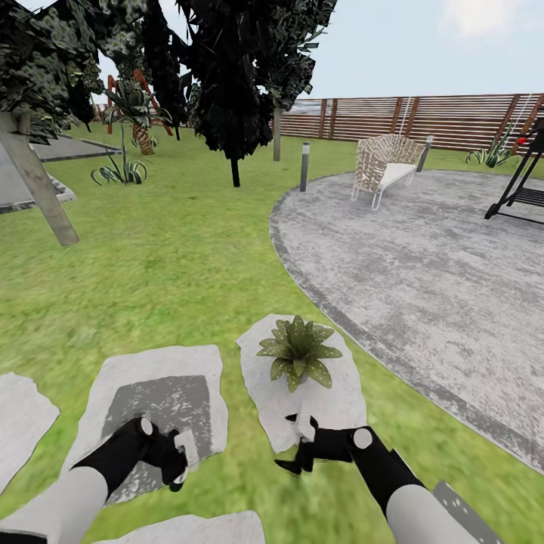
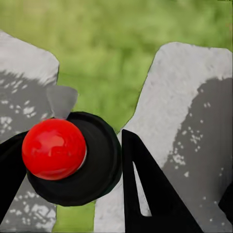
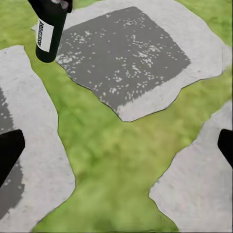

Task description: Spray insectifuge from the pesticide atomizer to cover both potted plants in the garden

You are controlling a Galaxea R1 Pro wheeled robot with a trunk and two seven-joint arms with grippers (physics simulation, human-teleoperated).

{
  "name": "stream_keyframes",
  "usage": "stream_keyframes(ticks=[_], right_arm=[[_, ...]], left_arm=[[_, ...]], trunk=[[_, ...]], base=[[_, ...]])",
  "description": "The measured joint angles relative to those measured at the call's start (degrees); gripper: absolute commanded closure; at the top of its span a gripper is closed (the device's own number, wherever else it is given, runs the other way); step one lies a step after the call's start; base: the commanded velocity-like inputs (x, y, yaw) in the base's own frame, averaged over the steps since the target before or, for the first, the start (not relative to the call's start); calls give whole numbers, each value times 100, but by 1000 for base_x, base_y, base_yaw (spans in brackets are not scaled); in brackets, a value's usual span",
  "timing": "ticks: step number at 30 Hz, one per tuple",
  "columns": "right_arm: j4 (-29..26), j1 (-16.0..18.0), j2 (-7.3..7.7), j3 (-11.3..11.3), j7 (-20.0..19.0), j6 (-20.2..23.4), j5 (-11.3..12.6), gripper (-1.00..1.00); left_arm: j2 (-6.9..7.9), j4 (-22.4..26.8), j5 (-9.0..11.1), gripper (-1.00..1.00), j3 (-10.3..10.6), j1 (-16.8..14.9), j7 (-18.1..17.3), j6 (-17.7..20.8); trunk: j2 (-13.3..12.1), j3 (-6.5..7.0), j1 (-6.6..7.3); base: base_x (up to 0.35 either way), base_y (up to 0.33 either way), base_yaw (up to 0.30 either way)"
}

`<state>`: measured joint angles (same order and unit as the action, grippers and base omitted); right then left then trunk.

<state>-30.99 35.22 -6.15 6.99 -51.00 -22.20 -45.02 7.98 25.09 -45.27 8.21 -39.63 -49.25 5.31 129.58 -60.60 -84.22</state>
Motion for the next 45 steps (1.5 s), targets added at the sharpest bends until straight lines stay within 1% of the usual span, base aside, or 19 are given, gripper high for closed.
stream_keyframes(ticks=[1,2,3,5,6,8,10,12,13,15,16,18,19,20,22,24,26,32,45], right_arm=[[2,-31,48,4,348,0,3,-100],[46,-128,97,7,726,1,0,-100],[139,-219,119,9,1001,0,1,-100],[655,-386,146,19,2049,-5,5,-100],[868,-410,149,21,2468,-9,6,-100],[1591,-443,153,20,3707,-47,-13,-100],[2127,-469,185,19,4533,-277,29,-100],[2443,-589,235,17,5101,-781,281,-100],[2512,-663,251,24,5281,-974,415,-100],[2599,-895,350,37,5679,-1273,913,-100],[2610,-957,374,32,5772,-1314,1126,-100],[2624,-1088,411,32,5890,-1372,1774,-100],[2625,-1112,415,28,5906,-1382,1943,-100],[2626,-1135,424,28,5923,-1393,2111,-100],[2621,-1150,430,25,5937,-1400,2240,-100],[2625,-1156,428,22,5975,-1403,2284,-100],[2643,-1160,425,17,6099,-1404,2300,-100],[2654,-1327,441,23,6170,-1396,2322,-100],[2656,-1362,441,23,6171,-1396,2323,-100]], left_arm=[[-38,-266,238,100,5,17,367,2],[-73,-549,584,100,12,26,721,-1],[-88,-724,843,100,2,32,942,-35],[-99,-1158,1723,100,-22,48,1475,-476],[-96,-1307,2011,100,-31,56,1631,-685],[-81,-1708,2680,100,-14,193,2151,-1182],[-66,-1828,3109,100,-5,460,2651,-1366],[-67,-1866,3392,100,-10,760,3176,-1527],[-72,-1881,3457,100,-18,885,3371,-1638],[-78,-1904,3606,100,-9,1250,3814,-2060],[-82,-1908,3695,100,-14,1338,3927,-2182],[-91,-1933,4055,100,-2,1491,4106,-2359],[-93,-1936,4190,100,-7,1524,4136,-2384],[-87,-1939,4410,100,-21,1555,4163,-2405],[-64,-1941,4736,100,-34,1592,4186,-2421],[-36,-1941,4918,100,-38,1613,4197,-2427],[-23,-1948,4987,100,-35,1650,4203,-2430],[-31,-1949,5011,100,-20,1768,4205,-2431],[-18,-1948,5010,100,-27,1770,4193,-2430]], trunk=[[0,0,0],[0,-1,0],[0,-1,0],[0,-1,0],[0,-1,0],[0,-2,0],[0,-2,0],[0,-2,0],[0,-2,0],[0,-2,0],[1,-1,0],[1,-1,0],[1,-1,0],[0,-1,0],[1,0,0],[0,0,0],[0,0,0],[1,0,0],[0,0,0]], base=[[0,0,0],[0,0,0],[0,0,0],[0,0,0],[0,0,0],[0,0,0],[0,0,0],[0,0,0],[0,0,0],[0,0,0],[0,0,0],[0,0,0],[0,0,0],[0,0,0],[0,0,0],[0,0,0],[0,0,0],[0,0,31],[0,0,266]])
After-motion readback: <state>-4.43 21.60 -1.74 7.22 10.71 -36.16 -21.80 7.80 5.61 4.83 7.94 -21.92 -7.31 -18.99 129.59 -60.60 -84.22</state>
